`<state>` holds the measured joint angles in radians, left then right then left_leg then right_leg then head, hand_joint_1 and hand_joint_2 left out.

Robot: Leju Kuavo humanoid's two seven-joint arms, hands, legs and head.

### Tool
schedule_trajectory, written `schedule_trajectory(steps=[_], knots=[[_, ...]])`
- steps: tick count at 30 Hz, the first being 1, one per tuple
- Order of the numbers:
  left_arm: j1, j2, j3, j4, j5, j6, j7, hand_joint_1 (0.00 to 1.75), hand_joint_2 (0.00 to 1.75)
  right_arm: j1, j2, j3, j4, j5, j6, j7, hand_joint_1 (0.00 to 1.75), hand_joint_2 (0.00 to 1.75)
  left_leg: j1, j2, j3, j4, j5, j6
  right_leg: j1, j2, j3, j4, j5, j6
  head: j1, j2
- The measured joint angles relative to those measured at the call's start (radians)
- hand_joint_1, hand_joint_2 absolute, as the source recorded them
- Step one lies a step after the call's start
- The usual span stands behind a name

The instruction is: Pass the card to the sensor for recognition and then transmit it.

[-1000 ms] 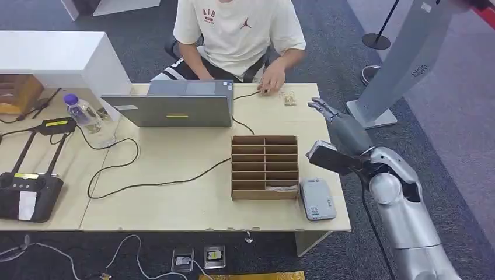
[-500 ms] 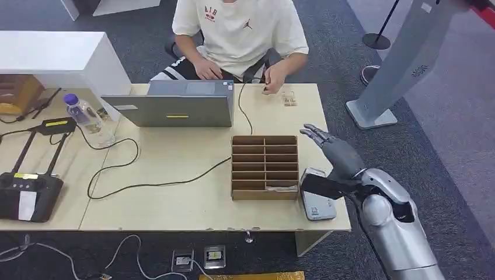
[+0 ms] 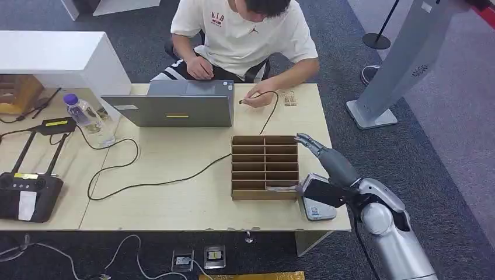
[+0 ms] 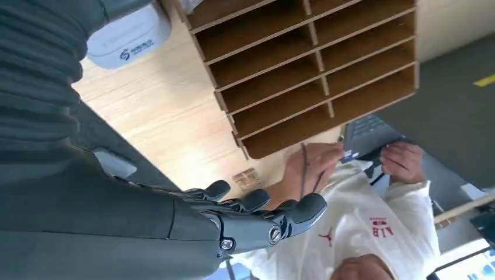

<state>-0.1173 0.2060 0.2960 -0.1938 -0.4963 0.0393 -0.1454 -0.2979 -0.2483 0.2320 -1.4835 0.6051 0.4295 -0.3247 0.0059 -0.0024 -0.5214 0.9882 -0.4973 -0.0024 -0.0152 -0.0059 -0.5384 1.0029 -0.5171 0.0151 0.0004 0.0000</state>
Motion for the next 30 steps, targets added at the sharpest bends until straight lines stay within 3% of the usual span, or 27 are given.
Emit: schedule_trajectory(steps=[4,6,13,19,30], knots=[[0.000,0.000,0.003,0.000,-0.007,0.000,0.003,0.00,1.75,0.005,0.000,-0.002,-0.013,-0.037,0.008,0.010,0.00,1.75,0.000,0.000,0.000,0.000,0.000,0.000,0.000,0.000,0.000,0.000,0.000,0.000,0.000,0.000],[0.000,0.000,0.030,0.000,-0.027,0.002,0.016,0.00,1.75,0.020,0.000,-0.027,-0.078,-0.283,0.047,0.078,0.00,1.75,0.000,0.000,0.000,0.000,0.000,0.000,0.000,0.000,0.000,0.000,0.000,0.000,0.000,0.000],[0.000,0.000,0.072,0.000,-0.064,0.001,0.020,0.00,1.75,0.054,-0.006,-0.072,-0.148,-0.602,0.104,0.215,0.00,1.75,0.000,0.000,0.000,0.000,0.000,0.000,0.000,0.000,0.000,0.000,0.000,0.000,0.000,0.000],[-0.001,-0.002,0.111,0.000,-0.109,-0.001,0.020,0.00,1.75,0.103,-0.047,-0.070,-0.200,-0.504,0.093,0.243,0.00,1.75,0.000,0.000,0.000,0.000,0.000,0.000,0.000,0.000,0.000,0.000,0.000,0.000,0.000,0.000],[-0.003,-0.009,0.159,0.000,-0.156,-0.003,0.019,0.00,1.75,0.133,-0.087,-0.009,-0.229,-0.099,0.020,0.237,0.00,1.75,0.000,0.000,0.000,0.000,0.000,0.000,0.000,0.000,0.000,0.000,0.000,0.000,0.000,0.000]])
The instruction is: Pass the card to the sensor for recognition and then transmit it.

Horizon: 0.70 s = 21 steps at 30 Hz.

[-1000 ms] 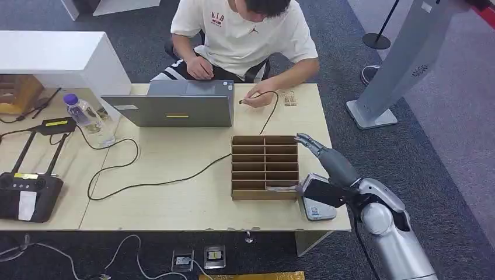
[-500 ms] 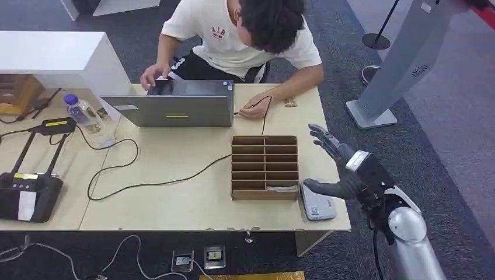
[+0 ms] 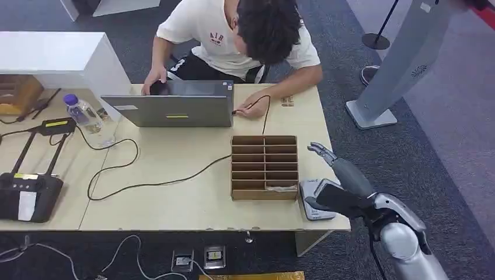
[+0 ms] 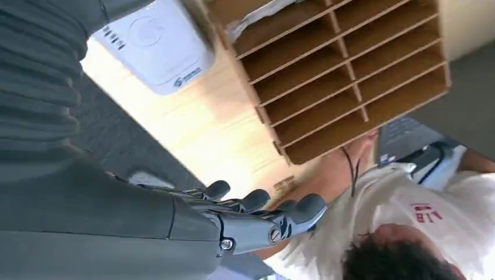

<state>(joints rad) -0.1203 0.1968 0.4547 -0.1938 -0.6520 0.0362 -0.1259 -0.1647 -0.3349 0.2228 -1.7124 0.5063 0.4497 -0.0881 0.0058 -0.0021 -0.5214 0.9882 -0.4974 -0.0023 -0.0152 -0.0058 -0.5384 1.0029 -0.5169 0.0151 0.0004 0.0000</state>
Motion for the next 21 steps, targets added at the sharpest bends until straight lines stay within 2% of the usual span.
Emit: schedule_trajectory(steps=[8,14,21], knots=[[-0.002,-0.008,0.042,0.000,-0.066,0.000,-0.002,0.00,1.75,0.000,-0.003,0.043,0.000,0.245,-0.021,0.001,0.00,1.75,0.000,0.000,0.000,0.000,0.000,0.000,0.000,0.000,0.000,0.000,0.000,0.000,0.000,0.000],[-0.003,-0.013,0.084,0.000,-0.113,0.002,-0.002,0.00,1.75,-0.017,-0.005,0.067,-0.002,0.477,-0.069,-0.010,0.00,1.75,0.000,0.000,0.000,0.000,0.000,0.000,0.000,0.000,0.000,0.000,0.000,0.000,0.000,0.000],[-0.007,-0.016,0.126,0.000,-0.166,-0.005,-0.021,0.00,1.75,-0.063,0.009,0.098,0.006,0.614,-0.108,-0.037,0.00,1.75,0.000,0.000,0.000,0.000,0.000,0.000,0.000,0.000,0.000,0.000,0.000,0.000,0.000,0.000]])
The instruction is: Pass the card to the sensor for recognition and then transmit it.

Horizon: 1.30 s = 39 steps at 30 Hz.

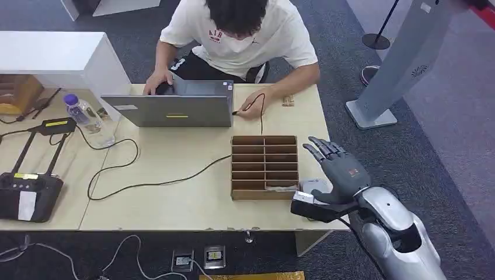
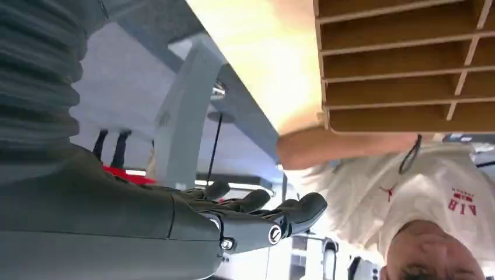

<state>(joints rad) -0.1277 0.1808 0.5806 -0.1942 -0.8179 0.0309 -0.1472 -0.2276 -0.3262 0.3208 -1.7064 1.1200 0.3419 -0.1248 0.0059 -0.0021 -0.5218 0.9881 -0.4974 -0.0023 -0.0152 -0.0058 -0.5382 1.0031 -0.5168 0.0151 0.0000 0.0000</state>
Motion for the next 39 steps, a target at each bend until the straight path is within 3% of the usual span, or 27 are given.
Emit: schedule_trajectory(steps=[31,39], knots=[[-0.005,0.001,0.091,-0.004,-0.077,-0.030,-0.008,0.00,1.75,-0.048,0.072,0.055,0.100,-0.015,-0.032,-0.019,0.00,1.75,0.000,0.000,0.000,0.000,0.000,0.000,0.000,-0.001,0.000,0.000,0.000,0.000,0.000,0.000],[-0.005,0.002,0.132,-0.004,-0.106,-0.034,-0.005,0.00,1.75,-0.071,0.073,0.013,0.109,-0.027,-0.055,0.004,0.00,1.75,0.000,0.000,0.000,0.000,0.000,0.000,0.000,-0.001,0.000,0.000,0.000,0.000,0.000,0.000]])
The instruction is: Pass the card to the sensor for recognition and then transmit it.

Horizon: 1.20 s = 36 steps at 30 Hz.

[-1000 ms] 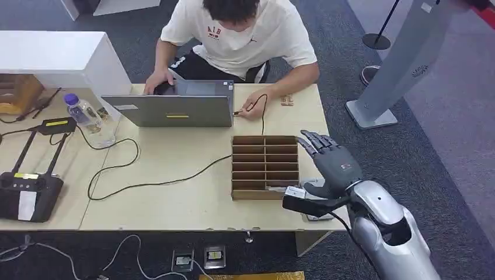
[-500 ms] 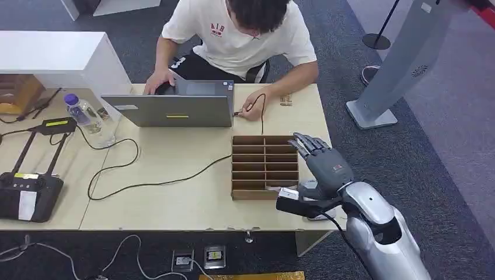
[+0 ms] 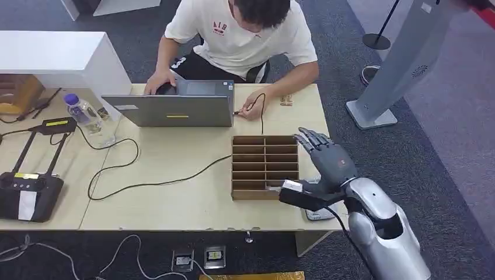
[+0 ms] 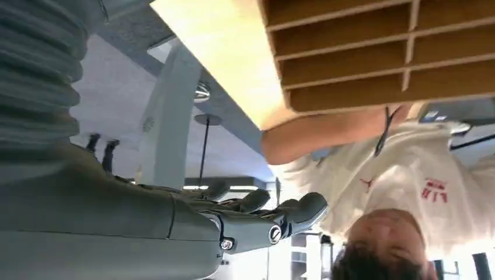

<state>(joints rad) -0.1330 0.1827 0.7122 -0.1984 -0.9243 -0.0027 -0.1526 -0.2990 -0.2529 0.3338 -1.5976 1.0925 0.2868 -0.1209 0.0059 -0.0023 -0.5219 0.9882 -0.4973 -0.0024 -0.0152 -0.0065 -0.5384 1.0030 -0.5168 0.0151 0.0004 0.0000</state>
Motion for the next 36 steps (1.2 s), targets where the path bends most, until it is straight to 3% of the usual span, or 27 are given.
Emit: schedule_trajectory(steps=[10,15,17,21,25,31,36], knots=[[-0.001,-0.010,0.066,0.000,-0.029,-0.002,0.019,0.00,1.75,-0.011,-0.001,-0.078,-0.009,0.134,0.064,0.028,0.00,1.75,0.000,0.000,0.000,0.000,0.000,0.000,0.000,0.000,0.000,0.000,0.000,0.000,0.000,0.000],[-0.001,-0.011,0.092,0.000,-0.040,-0.009,0.019,0.00,1.75,0.027,-0.020,-0.129,-0.018,0.144,0.085,0.019,0.00,1.75,0.000,0.000,0.000,0.000,0.000,0.000,0.000,0.001,-0.001,0.000,0.000,0.000,0.000,0.000],[-0.001,-0.013,0.098,0.000,-0.048,-0.012,0.019,0.00,1.75,0.047,-0.019,-0.151,-0.026,0.041,0.093,0.010,0.00,1.75,0.000,0.000,0.000,0.000,0.000,0.000,0.000,0.001,-0.001,0.000,0.000,0.000,0.000,0.000],[-0.002,-0.016,0.115,0.000,-0.067,-0.022,0.013,0.00,1.75,0.059,0.005,-0.243,-0.034,-0.508,0.157,-0.002,0.00,1.75,0.000,0.000,0.000,0.000,0.000,0.000,0.000,0.001,0.000,0.000,0.000,0.000,0.000,0.000],[-0.003,-0.016,0.129,0.000,-0.088,-0.024,0.005,0.00,1.75,0.061,0.018,-0.304,-0.035,-0.839,0.162,-0.003,0.00,1.75,0.000,0.000,0.000,0.000,0.000,0.000,0.000,0.001,0.000,0.000,0.000,0.000,0.000,0.000],[-0.006,-0.016,0.143,0.000,-0.118,-0.023,-0.001,0.00,1.75,0.064,0.023,-0.311,-0.079,-0.975,0.173,0.021,0.00,1.75,0.000,0.001,0.000,0.000,0.000,0.000,0.000,0.001,0.000,0.000,0.000,0.000,0.000,0.000],[-0.008,-0.015,0.159,0.000,-0.135,-0.021,-0.002,0.00,1.75,0.078,0.024,-0.290,-0.140,-0.855,0.201,0.037,0.00,1.75,0.000,0.001,0.000,0.000,0.000,0.000,0.000,0.001,0.000,0.000,0.000,0.000,0.000,0.000]])
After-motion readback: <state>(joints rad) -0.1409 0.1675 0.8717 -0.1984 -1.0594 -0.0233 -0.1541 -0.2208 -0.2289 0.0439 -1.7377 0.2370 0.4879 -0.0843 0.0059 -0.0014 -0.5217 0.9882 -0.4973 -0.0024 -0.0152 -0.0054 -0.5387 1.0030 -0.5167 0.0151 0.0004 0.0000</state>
